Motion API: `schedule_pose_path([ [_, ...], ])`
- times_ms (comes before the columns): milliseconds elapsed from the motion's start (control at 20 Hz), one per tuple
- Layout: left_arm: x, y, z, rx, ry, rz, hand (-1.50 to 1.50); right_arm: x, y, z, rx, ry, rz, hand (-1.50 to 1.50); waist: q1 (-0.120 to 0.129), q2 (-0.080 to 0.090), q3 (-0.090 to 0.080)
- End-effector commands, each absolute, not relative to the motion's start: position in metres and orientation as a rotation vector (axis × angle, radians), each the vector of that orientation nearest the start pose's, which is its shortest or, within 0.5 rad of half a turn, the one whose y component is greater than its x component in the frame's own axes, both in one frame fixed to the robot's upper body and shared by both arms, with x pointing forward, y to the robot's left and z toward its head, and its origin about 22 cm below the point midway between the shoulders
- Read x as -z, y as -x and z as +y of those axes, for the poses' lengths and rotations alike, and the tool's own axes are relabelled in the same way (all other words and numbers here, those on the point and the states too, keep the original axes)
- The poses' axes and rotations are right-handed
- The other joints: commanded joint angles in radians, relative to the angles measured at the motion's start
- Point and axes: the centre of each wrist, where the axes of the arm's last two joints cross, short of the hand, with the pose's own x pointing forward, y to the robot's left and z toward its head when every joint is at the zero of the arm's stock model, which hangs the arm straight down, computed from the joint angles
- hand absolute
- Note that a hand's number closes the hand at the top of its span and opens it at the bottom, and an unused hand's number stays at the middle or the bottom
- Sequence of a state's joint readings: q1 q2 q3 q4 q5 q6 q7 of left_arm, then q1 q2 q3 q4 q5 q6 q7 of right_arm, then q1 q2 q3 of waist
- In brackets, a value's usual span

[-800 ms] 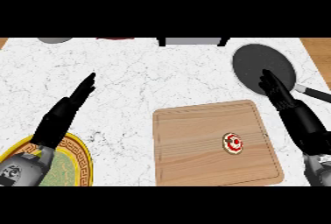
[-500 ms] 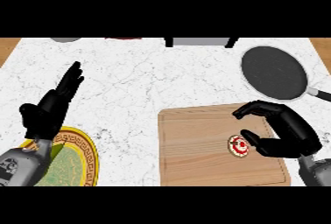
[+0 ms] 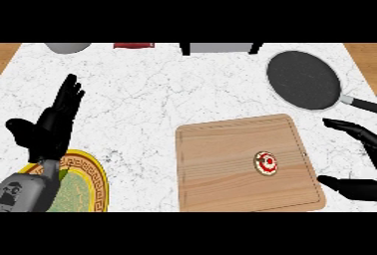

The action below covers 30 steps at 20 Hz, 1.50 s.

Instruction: Pick the cupcake from the cutting board and place it in the pan

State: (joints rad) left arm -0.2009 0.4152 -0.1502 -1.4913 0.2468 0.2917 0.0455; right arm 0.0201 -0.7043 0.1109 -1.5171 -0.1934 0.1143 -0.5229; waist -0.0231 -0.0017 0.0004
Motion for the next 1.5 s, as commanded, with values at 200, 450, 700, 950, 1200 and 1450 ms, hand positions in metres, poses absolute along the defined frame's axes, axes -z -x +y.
schedule_pose_path([
  [200, -0.052, -0.292, 0.281, 0.021, -0.244, -1.606, 0.0, -0.15, -0.222, -0.419, -1.026, 0.234, -1.772, -1.5, -0.012, -0.004, -0.003],
  [450, -0.059, -0.293, 0.276, 0.044, -0.212, -1.605, 0.0, -0.211, -0.234, -0.396, -1.148, 0.332, -1.639, -1.5, 0.013, -0.002, -0.002],
  [700, -0.04, -0.296, 0.27, 0.056, -0.188, -1.62, 0.0, -0.243, -0.243, -0.367, -1.159, 0.403, -1.674, -1.5, 0.029, 0.003, -0.002],
  [950, -0.052, -0.299, 0.273, 0.042, -0.183, -1.622, 0.0, -0.26, -0.24, -0.326, -1.189, 0.4, -1.654, -1.5, 0.029, 0.002, -0.002],
  [1200, -0.057, -0.301, 0.266, 0.051, -0.219, -1.622, 0.0, -0.229, -0.239, -0.3, -1.236, 0.22, -1.625, -1.5, 0.029, 0.002, -0.001],
  [1450, -0.046, -0.277, 0.269, 0.051, -0.202, -1.632, 0.0, -0.237, -0.228, -0.285, -1.261, 0.219, -1.615, -1.5, 0.026, -0.001, -0.001],
])
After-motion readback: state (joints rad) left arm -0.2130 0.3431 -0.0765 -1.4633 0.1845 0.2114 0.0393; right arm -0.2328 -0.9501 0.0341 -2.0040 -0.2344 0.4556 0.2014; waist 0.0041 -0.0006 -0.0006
